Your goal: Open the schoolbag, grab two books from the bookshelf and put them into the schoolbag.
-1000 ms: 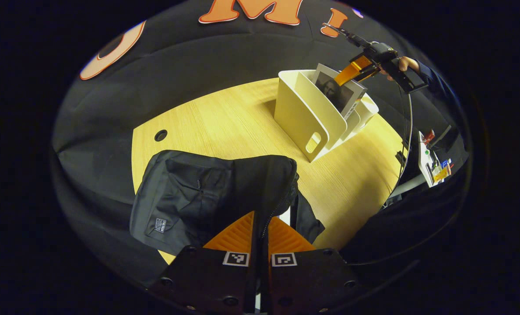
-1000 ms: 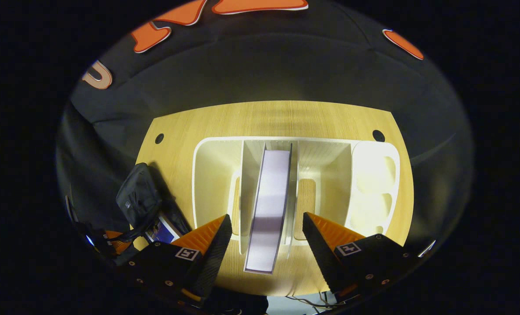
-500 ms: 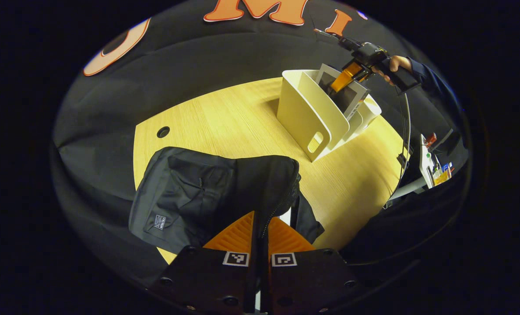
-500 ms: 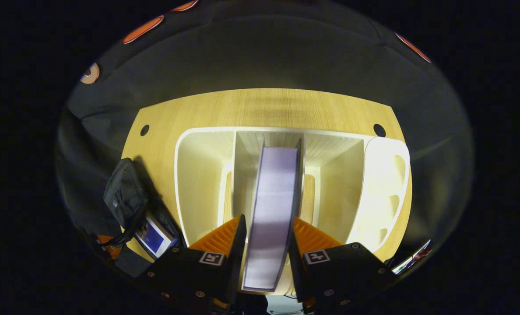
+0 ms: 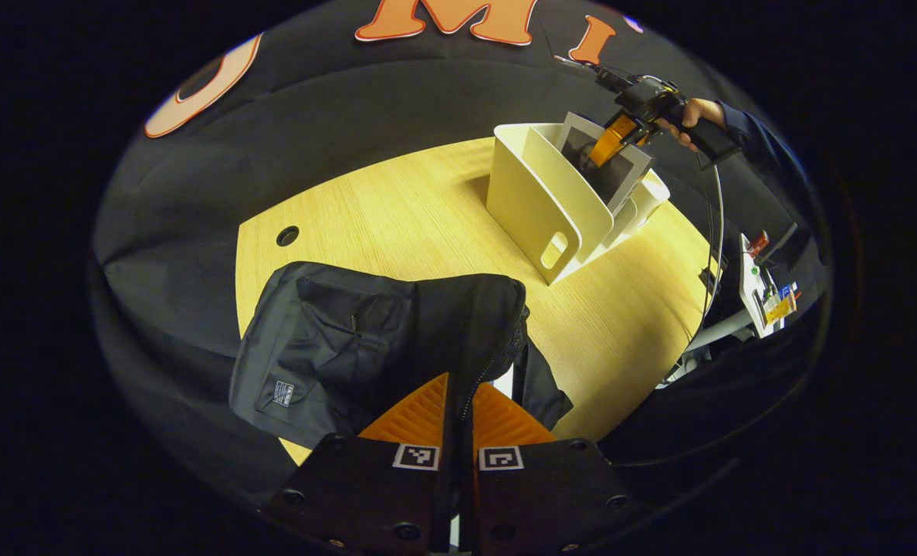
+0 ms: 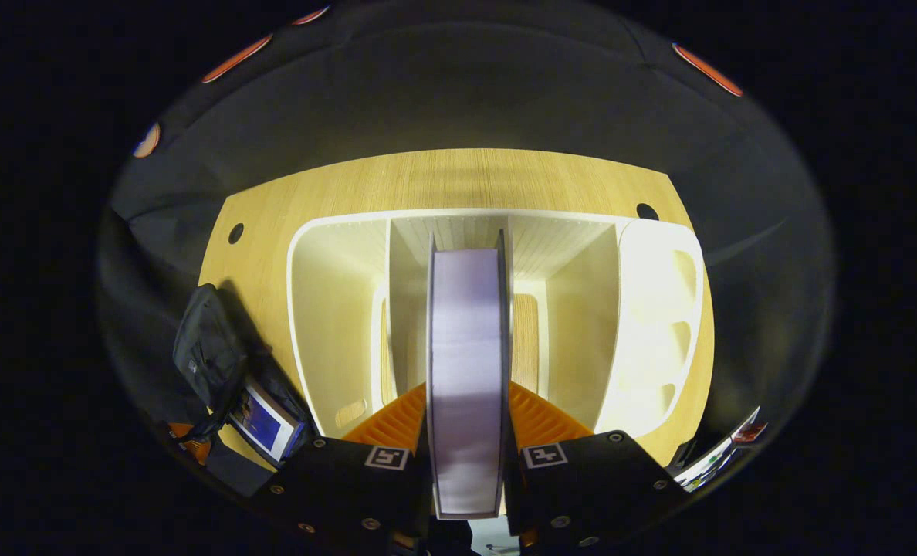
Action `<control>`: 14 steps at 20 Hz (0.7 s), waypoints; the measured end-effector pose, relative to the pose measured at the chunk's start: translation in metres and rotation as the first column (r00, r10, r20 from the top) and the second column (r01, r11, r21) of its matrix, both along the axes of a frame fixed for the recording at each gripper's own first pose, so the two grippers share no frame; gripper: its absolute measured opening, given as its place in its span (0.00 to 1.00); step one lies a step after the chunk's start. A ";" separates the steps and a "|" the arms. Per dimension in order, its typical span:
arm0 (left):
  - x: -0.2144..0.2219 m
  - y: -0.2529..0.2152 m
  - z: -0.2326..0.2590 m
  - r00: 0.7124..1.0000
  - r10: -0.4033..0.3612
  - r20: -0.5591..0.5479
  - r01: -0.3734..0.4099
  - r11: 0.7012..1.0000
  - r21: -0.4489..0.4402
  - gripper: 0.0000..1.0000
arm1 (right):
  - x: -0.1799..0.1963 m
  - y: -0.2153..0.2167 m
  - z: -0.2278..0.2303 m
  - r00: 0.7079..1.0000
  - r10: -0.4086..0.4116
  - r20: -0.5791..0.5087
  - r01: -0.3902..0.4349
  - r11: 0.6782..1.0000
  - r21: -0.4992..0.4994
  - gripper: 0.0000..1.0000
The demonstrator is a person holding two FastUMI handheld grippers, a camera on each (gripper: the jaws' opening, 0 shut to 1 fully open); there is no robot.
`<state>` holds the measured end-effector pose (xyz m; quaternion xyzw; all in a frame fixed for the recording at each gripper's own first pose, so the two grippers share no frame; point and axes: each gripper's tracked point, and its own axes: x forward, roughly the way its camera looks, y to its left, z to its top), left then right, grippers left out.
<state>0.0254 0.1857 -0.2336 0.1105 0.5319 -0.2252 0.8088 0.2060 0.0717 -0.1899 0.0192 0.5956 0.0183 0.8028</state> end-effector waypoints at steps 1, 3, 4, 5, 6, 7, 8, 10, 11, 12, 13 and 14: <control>-0.003 0.003 0.001 1.000 -0.005 -0.001 0.005 1.000 -0.002 0.05 | -0.003 -0.002 0.004 1.000 -0.005 0.010 0.005 1.000 -0.001 0.39; -0.004 0.004 0.000 1.000 -0.017 -0.001 0.017 1.000 -0.010 0.05 | -0.013 -0.002 0.013 1.000 -0.005 0.029 0.005 1.000 -0.001 0.39; -0.003 0.003 0.000 1.000 -0.024 -0.001 0.024 1.000 -0.013 0.05 | -0.018 -0.004 0.019 0.999 -0.007 0.039 0.007 1.000 0.000 0.39; -0.003 0.002 -0.001 1.000 -0.031 0.000 0.031 0.999 -0.016 0.05 | -0.024 -0.005 0.024 0.999 -0.013 0.052 0.013 1.000 0.001 0.39; -0.002 0.001 -0.001 0.999 -0.040 -0.002 0.040 0.999 -0.019 0.05 | -0.032 -0.006 0.028 0.998 -0.018 0.059 0.018 1.000 0.002 0.39; -0.002 0.001 -0.001 0.999 -0.049 -0.002 0.048 0.999 -0.022 0.05 | -0.039 -0.004 0.031 0.997 -0.026 0.067 0.026 1.000 0.008 0.39; -0.001 0.001 -0.001 0.998 -0.060 -0.002 0.060 0.998 -0.024 0.05 | -0.047 -0.004 0.035 0.997 -0.035 0.072 0.034 0.999 0.014 0.39; -0.003 0.002 -0.001 0.996 -0.084 0.005 0.084 0.996 -0.024 0.05 | -0.064 -0.003 0.038 0.995 -0.052 0.080 0.050 0.998 0.024 0.39; -0.004 0.002 -0.001 0.996 -0.090 0.008 0.090 0.996 -0.026 0.05 | -0.073 -0.002 0.040 0.995 -0.059 0.080 0.057 0.998 0.024 0.39; -0.005 0.002 -0.001 0.995 -0.095 0.005 0.095 0.995 -0.031 0.05 | -0.082 -0.002 0.041 0.994 -0.069 0.083 0.067 0.997 0.027 0.39; -0.006 0.002 -0.002 0.995 -0.100 0.005 0.101 0.994 -0.034 0.05 | -0.090 0.000 0.041 0.993 -0.079 0.084 0.077 0.997 0.031 0.39; -0.006 0.001 -0.002 0.994 -0.110 0.006 0.110 0.993 -0.037 0.05 | -0.098 0.001 0.042 0.993 -0.089 0.084 0.086 0.996 0.038 0.39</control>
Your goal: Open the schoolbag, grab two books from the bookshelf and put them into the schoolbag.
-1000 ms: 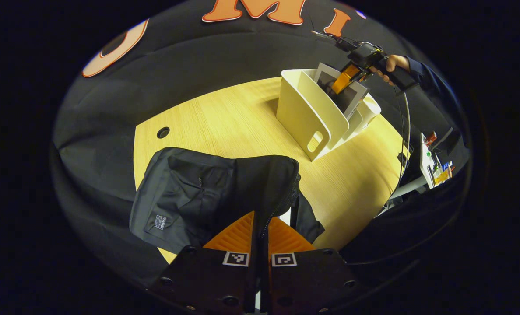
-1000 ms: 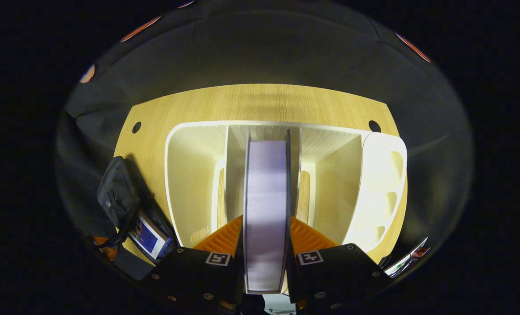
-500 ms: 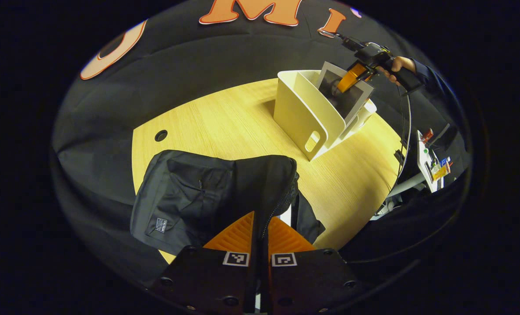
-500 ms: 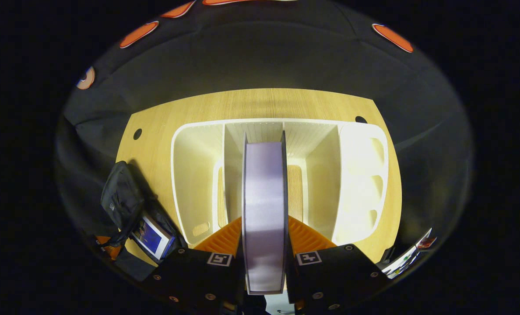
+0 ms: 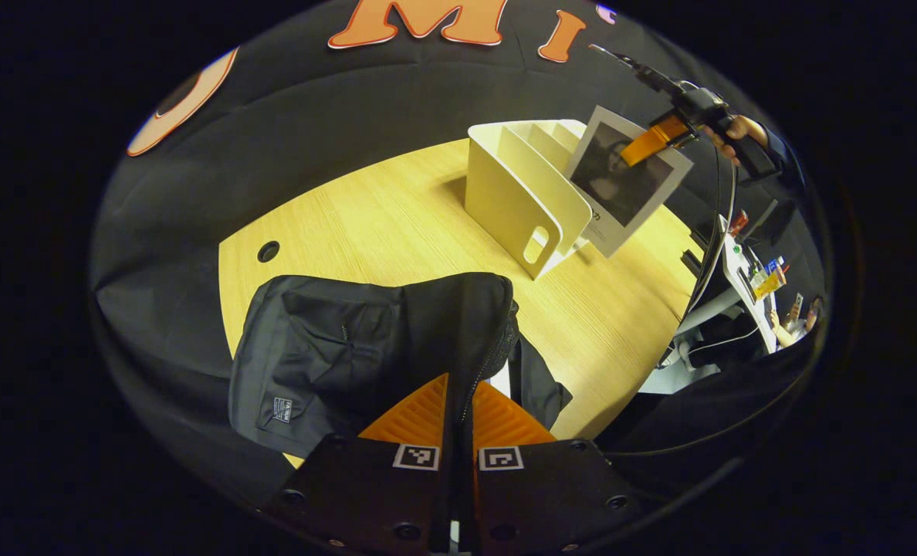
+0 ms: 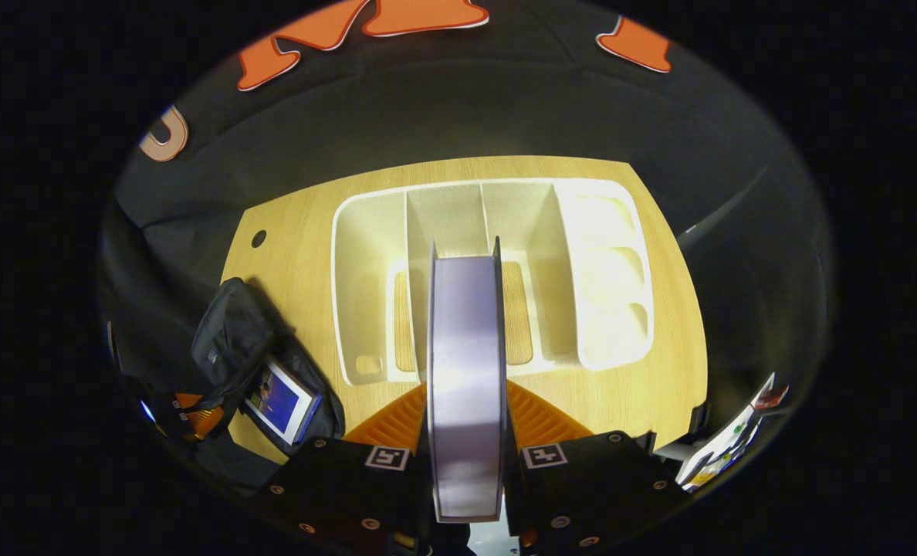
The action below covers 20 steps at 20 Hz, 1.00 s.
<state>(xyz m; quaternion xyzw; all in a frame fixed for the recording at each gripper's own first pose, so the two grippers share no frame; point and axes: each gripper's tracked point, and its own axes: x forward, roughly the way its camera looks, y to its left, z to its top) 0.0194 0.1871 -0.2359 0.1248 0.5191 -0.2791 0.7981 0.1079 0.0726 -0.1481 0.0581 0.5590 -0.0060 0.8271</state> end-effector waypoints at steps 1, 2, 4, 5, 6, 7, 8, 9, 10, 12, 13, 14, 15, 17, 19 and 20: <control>-0.001 0.000 0.000 1.000 -0.009 0.002 0.009 1.000 -0.003 0.05 | -0.026 0.000 -0.005 1.000 -0.009 -0.001 0.009 1.000 0.007 0.39; -0.002 -0.001 0.000 1.000 -0.020 0.003 0.020 1.000 -0.003 0.05 | -0.035 0.001 -0.004 1.000 -0.018 -0.001 0.018 1.000 0.014 0.38; -0.002 0.002 0.001 0.999 -0.041 0.005 0.041 0.999 -0.005 0.05 | -0.051 0.005 -0.002 0.999 -0.035 0.006 0.035 0.999 0.026 0.38; -0.001 0.002 0.001 0.999 -0.049 0.008 0.049 0.999 -0.006 0.05 | -0.059 0.007 -0.001 0.999 -0.045 0.011 0.045 0.998 0.036 0.38; -0.002 0.002 0.001 0.998 -0.055 0.006 0.055 0.998 -0.007 0.05 | -0.066 0.009 -0.001 0.999 -0.053 0.011 0.053 0.998 0.046 0.38; -0.002 0.003 0.001 0.998 -0.062 0.006 0.062 0.998 -0.008 0.05 | -0.074 0.012 -0.001 0.998 -0.065 0.011 0.064 0.996 0.057 0.38; -0.002 0.002 0.001 0.997 -0.071 0.004 0.071 0.997 -0.009 0.05 | -0.082 0.014 -0.001 0.997 -0.074 0.013 0.073 0.995 0.067 0.38; -0.001 0.002 0.001 0.997 -0.078 0.004 0.078 0.997 -0.010 0.05 | -0.089 0.016 -0.001 0.997 -0.081 0.014 0.080 0.994 0.077 0.38; -0.002 0.001 0.001 0.996 -0.087 0.003 0.087 0.996 -0.010 0.05 | -0.096 0.018 -0.001 0.995 -0.094 0.017 0.092 0.992 0.090 0.37; -0.001 0.002 0.001 0.995 -0.098 0.002 0.098 0.995 -0.012 0.05 | -0.108 0.024 0.000 0.993 -0.114 0.024 0.110 0.987 0.119 0.37; -0.001 0.002 0.001 0.995 -0.101 0.004 0.101 0.995 -0.012 0.05 | -0.116 0.028 0.000 0.992 -0.123 0.026 0.119 0.983 0.139 0.37; -0.001 0.002 0.001 0.994 -0.107 0.005 0.107 0.994 -0.014 0.05 | -0.122 0.033 0.001 0.991 -0.132 0.030 0.126 0.978 0.168 0.38; 0.001 0.003 0.002 0.994 -0.107 0.006 0.107 0.994 -0.015 0.05 | -0.126 0.038 0.000 0.988 -0.148 0.034 0.138 0.970 0.200 0.37; 0.003 0.003 0.004 0.994 -0.109 0.008 0.109 0.994 -0.017 0.05 | -0.136 0.050 0.002 0.985 -0.171 0.039 0.155 0.952 0.266 0.38; 0.003 0.003 0.004 0.994 -0.109 0.011 0.109 0.994 -0.016 0.05 | -0.142 0.065 0.005 0.980 -0.191 0.051 0.162 0.923 0.349 0.37; 0.004 0.003 0.005 0.994 -0.109 0.016 0.109 0.994 -0.017 0.05 | -0.143 0.073 0.006 0.977 -0.204 0.055 0.166 0.903 0.396 0.37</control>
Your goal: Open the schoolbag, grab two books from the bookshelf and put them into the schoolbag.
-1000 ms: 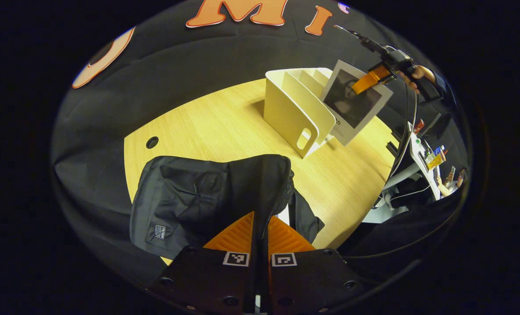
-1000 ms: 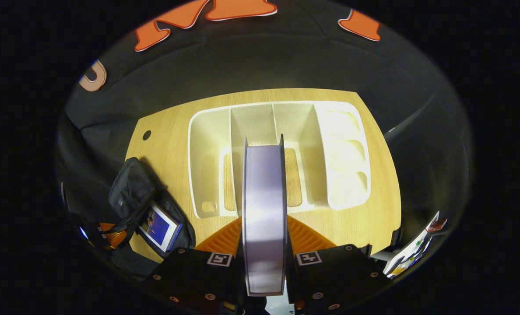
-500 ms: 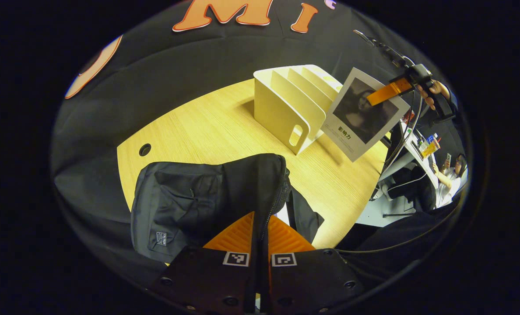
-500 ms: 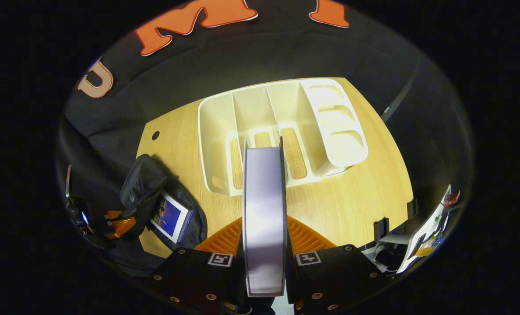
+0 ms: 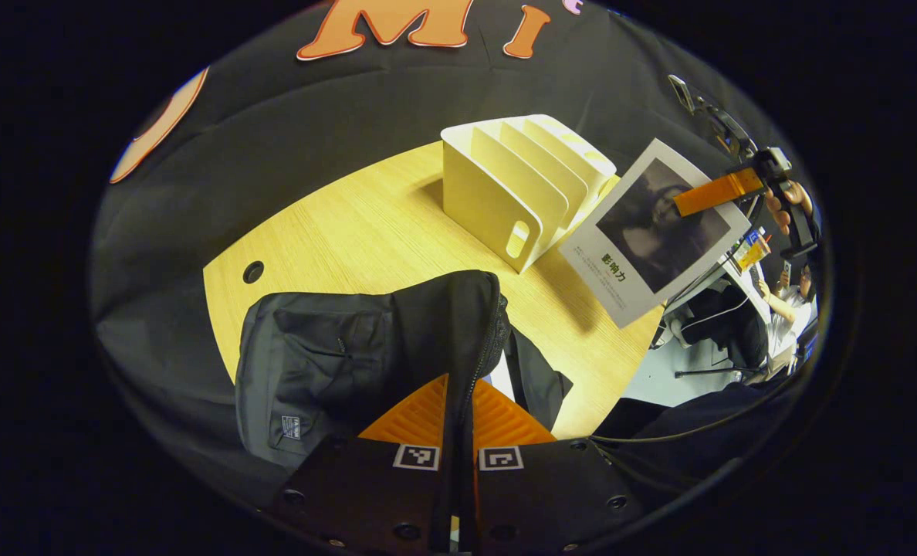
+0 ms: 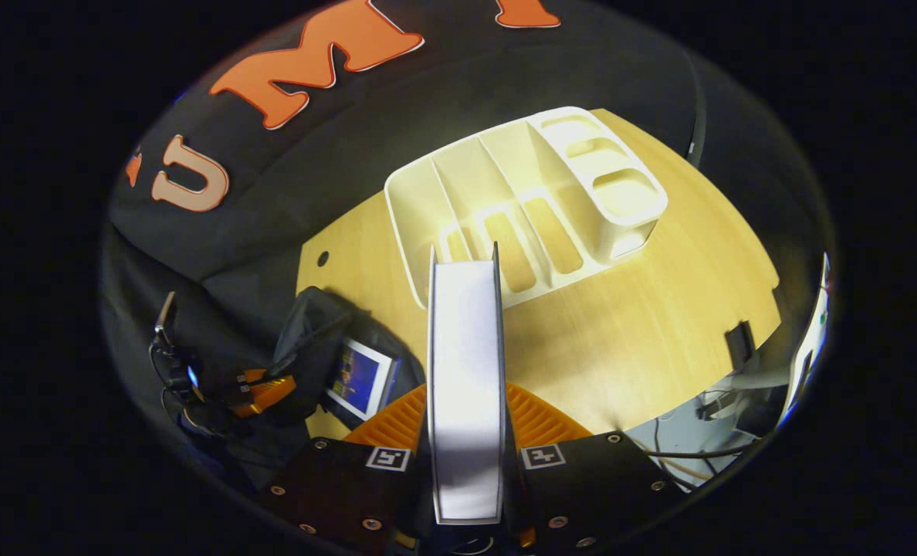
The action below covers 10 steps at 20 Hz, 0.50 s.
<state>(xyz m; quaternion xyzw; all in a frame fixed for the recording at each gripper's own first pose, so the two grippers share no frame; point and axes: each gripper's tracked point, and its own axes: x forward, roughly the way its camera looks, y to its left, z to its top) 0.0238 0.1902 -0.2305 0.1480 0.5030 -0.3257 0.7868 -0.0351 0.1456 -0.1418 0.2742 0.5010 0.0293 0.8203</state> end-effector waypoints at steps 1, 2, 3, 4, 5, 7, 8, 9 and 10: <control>0.001 0.000 0.000 1.000 0.005 0.002 -0.005 1.000 -0.005 0.05 | -0.001 0.009 0.001 1.000 -0.009 0.013 0.008 0.999 0.045 0.38; -0.001 -0.001 0.000 1.000 0.013 -0.002 -0.013 1.000 -0.012 0.05 | -0.003 0.016 -0.001 1.000 -0.018 0.020 0.017 0.997 0.082 0.37; -0.003 0.001 0.000 1.000 0.017 -0.005 -0.017 1.000 -0.017 0.05 | -0.004 0.022 -0.004 0.999 -0.027 0.023 0.025 0.994 0.103 0.37; -0.003 0.002 0.000 1.000 0.023 -0.006 -0.023 1.000 -0.018 0.05 | -0.006 0.027 -0.007 0.999 -0.032 0.027 0.028 0.993 0.116 0.37; -0.003 0.001 0.001 1.000 0.024 -0.004 -0.024 1.000 -0.017 0.05 | -0.006 0.033 -0.009 0.999 -0.035 0.034 0.030 0.991 0.128 0.37; -0.001 0.003 0.004 1.000 0.021 0.002 -0.021 1.000 -0.013 0.05 | -0.005 0.048 -0.012 0.998 -0.044 0.042 0.036 0.984 0.172 0.37; 0.001 0.003 0.004 1.000 0.023 0.004 -0.023 1.000 -0.012 0.05 | -0.004 0.056 -0.012 0.998 -0.049 0.044 0.039 0.979 0.201 0.37; 0.000 0.004 0.005 1.000 0.023 0.004 -0.023 1.000 -0.010 0.05 | -0.005 0.063 -0.014 0.998 -0.050 0.045 0.039 0.974 0.224 0.36; 0.002 0.003 0.006 1.000 0.025 0.005 -0.025 1.000 -0.009 0.05 | -0.004 0.069 -0.015 0.997 -0.054 0.047 0.041 0.970 0.241 0.37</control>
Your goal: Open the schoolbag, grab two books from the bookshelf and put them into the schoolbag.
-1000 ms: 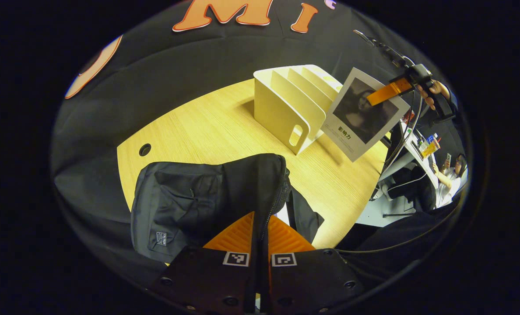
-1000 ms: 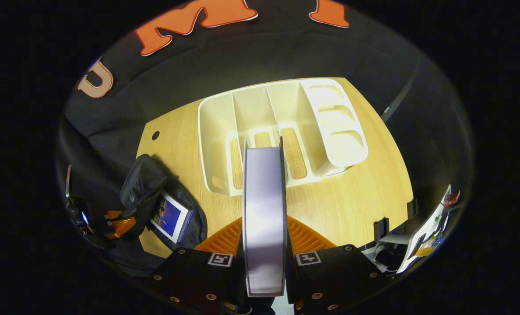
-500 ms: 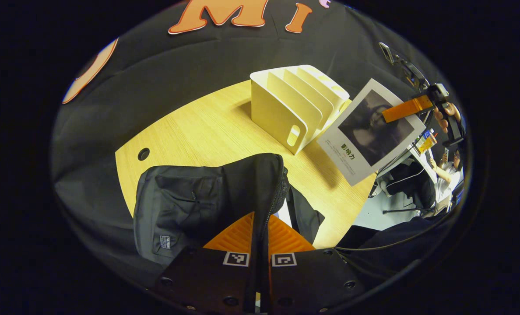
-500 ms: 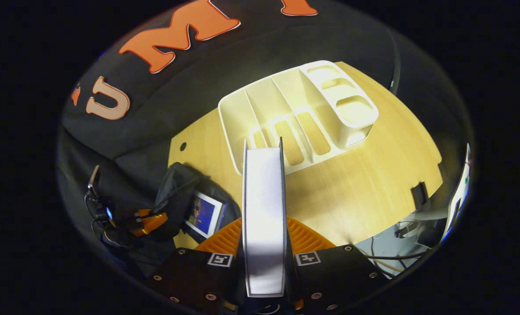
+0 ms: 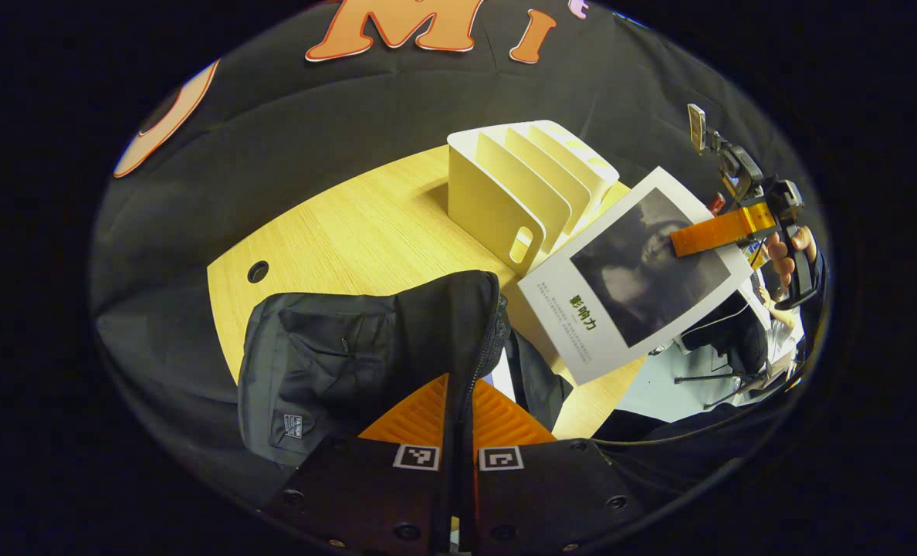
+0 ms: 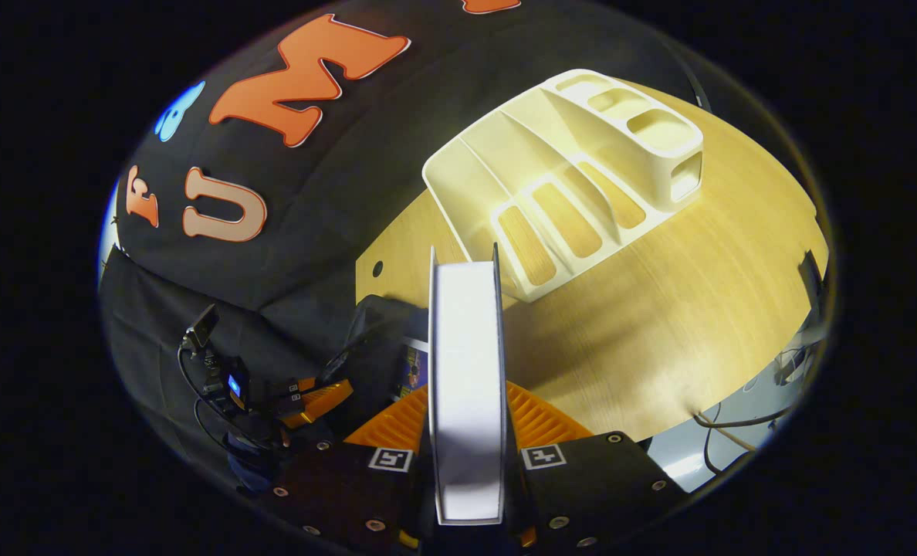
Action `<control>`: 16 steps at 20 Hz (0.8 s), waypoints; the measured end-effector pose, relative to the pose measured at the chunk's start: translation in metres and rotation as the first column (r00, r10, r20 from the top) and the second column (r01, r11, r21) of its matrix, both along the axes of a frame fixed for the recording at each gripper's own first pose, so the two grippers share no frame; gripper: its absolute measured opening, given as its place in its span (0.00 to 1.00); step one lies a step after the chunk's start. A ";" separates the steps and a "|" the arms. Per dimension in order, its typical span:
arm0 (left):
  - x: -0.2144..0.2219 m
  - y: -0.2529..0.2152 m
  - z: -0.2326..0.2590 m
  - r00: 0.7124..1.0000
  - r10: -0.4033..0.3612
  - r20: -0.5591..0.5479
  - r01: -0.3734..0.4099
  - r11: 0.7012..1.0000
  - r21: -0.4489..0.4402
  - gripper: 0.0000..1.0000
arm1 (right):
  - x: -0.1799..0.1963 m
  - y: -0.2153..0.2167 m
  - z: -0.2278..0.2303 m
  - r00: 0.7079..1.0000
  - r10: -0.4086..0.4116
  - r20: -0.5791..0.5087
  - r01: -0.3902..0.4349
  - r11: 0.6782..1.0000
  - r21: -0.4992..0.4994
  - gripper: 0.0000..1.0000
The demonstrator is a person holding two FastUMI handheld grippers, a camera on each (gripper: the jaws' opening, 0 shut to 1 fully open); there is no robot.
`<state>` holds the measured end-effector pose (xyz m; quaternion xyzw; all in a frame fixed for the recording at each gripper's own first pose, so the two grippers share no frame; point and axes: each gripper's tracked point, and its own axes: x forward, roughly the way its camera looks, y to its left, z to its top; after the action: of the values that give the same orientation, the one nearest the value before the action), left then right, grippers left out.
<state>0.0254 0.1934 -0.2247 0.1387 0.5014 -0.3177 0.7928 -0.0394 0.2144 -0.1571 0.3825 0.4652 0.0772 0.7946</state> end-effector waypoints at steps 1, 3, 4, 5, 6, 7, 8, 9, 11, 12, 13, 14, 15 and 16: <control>0.001 0.000 0.000 1.000 -0.001 0.002 0.001 1.000 -0.001 0.05 | 0.001 0.007 -0.001 1.000 0.001 0.005 -0.001 1.000 0.012 0.37; 0.002 0.000 0.002 1.000 -0.001 0.002 0.001 1.000 -0.003 0.05 | 0.004 0.018 -0.003 1.000 0.001 0.019 -0.002 0.999 0.037 0.37; 0.004 0.000 0.002 1.000 -0.001 0.004 0.001 1.000 0.000 0.05 | 0.006 0.024 -0.003 1.000 0.001 0.019 -0.002 0.998 0.060 0.36; 0.005 0.000 0.003 1.000 -0.001 0.005 0.001 1.000 0.001 0.05 | 0.007 0.030 -0.004 1.000 0.005 0.021 -0.007 0.997 0.079 0.36; 0.006 0.000 0.003 1.000 0.004 0.007 -0.004 1.000 0.001 0.05 | 0.009 0.034 -0.005 1.000 0.009 0.025 -0.011 0.996 0.090 0.36; 0.005 0.000 0.004 1.000 0.007 0.007 -0.007 1.000 -0.001 0.05 | 0.022 0.039 -0.002 0.999 0.012 0.032 -0.016 0.995 0.095 0.36; 0.007 0.000 0.005 1.000 0.011 0.007 -0.011 1.000 -0.001 0.05 | 0.013 0.043 -0.007 0.999 0.011 0.039 -0.015 0.995 0.103 0.36; 0.007 0.000 0.005 1.000 0.013 0.008 -0.013 1.000 -0.002 0.05 | 0.013 0.048 -0.008 0.999 0.006 0.046 -0.011 0.993 0.119 0.36; 0.008 0.000 0.006 1.000 0.018 0.008 -0.018 1.000 -0.003 0.05 | 0.021 0.064 -0.010 0.998 -0.009 0.057 -0.001 0.987 0.162 0.36; 0.009 0.000 0.005 1.000 0.020 0.006 -0.020 1.000 -0.004 0.05 | 0.025 0.071 -0.016 0.998 -0.015 0.059 0.005 0.985 0.174 0.36; 0.008 0.000 0.006 1.000 0.020 0.006 -0.020 1.000 -0.005 0.05 | 0.026 0.078 -0.024 0.999 -0.008 0.053 -0.002 0.985 0.173 0.36; 0.008 0.000 0.006 1.000 0.024 0.004 -0.024 1.000 -0.006 0.05 | 0.025 0.084 -0.033 0.999 0.001 0.039 -0.007 0.985 0.171 0.36; 0.007 0.000 0.006 1.000 0.027 0.006 -0.027 1.000 -0.005 0.05 | 0.039 0.089 -0.033 0.999 0.002 0.037 -0.009 0.983 0.184 0.36; 0.008 -0.001 0.006 1.000 0.028 0.006 -0.028 1.000 -0.007 0.05 | 0.042 0.095 -0.035 0.999 -0.002 0.044 -0.007 0.979 0.205 0.37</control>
<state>0.0335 0.1923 -0.2187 0.1299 0.5000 -0.3076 0.7991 0.0029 0.3098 -0.1916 0.4600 0.4376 0.1340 0.7609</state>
